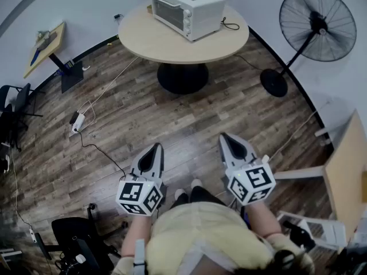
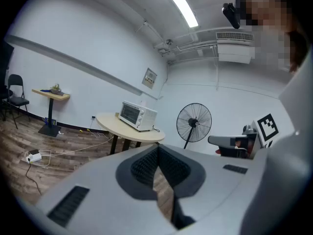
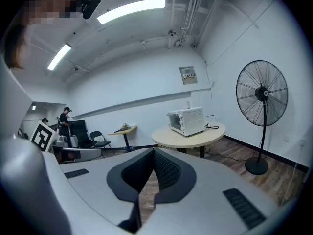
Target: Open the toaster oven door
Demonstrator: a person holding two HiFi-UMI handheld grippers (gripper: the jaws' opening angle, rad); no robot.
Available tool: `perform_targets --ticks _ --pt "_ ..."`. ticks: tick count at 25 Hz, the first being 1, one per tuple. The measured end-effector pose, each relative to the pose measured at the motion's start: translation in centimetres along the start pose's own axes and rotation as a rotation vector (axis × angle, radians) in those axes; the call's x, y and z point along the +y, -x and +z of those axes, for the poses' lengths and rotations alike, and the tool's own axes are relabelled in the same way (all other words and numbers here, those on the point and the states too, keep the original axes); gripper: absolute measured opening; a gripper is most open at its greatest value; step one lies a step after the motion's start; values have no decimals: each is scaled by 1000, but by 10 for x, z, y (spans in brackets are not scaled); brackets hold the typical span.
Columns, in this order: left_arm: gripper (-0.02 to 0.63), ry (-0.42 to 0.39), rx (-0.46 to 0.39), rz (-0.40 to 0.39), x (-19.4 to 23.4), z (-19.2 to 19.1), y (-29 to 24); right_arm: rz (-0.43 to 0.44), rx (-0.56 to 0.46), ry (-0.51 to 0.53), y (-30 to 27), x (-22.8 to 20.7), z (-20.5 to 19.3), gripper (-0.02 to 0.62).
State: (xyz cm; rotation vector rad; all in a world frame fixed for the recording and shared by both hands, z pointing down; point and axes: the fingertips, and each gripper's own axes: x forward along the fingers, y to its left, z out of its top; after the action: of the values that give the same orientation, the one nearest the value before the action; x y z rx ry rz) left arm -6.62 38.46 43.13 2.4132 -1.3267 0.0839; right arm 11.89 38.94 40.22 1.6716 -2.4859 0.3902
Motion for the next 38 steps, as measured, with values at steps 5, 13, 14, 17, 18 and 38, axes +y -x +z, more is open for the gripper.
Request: perform_targets --ticks 5,13,14,17,18,38 --pt "2 9 15 -13 -7 -2 -5 -3 6 -48 1 -2 -3 2" --pt "2 -20 4 -40 -15 3 -14 -13 32 -87 -3 -13 -19 2" --pt "2 -16 5 -47 -15 4 -16 -5 31 -91 -5 -14 -19 2" --pt "2 24 1 -61 -14 4 -22 11 28 -82 -14 -17 -18 3" --pt "2 32 -1 -56 -12 4 -24 12 29 -81 -17 -19 -18 3" --pt "2 99 9 1 -3 11 -94 81 79 -87 -75 -64 -21 3"
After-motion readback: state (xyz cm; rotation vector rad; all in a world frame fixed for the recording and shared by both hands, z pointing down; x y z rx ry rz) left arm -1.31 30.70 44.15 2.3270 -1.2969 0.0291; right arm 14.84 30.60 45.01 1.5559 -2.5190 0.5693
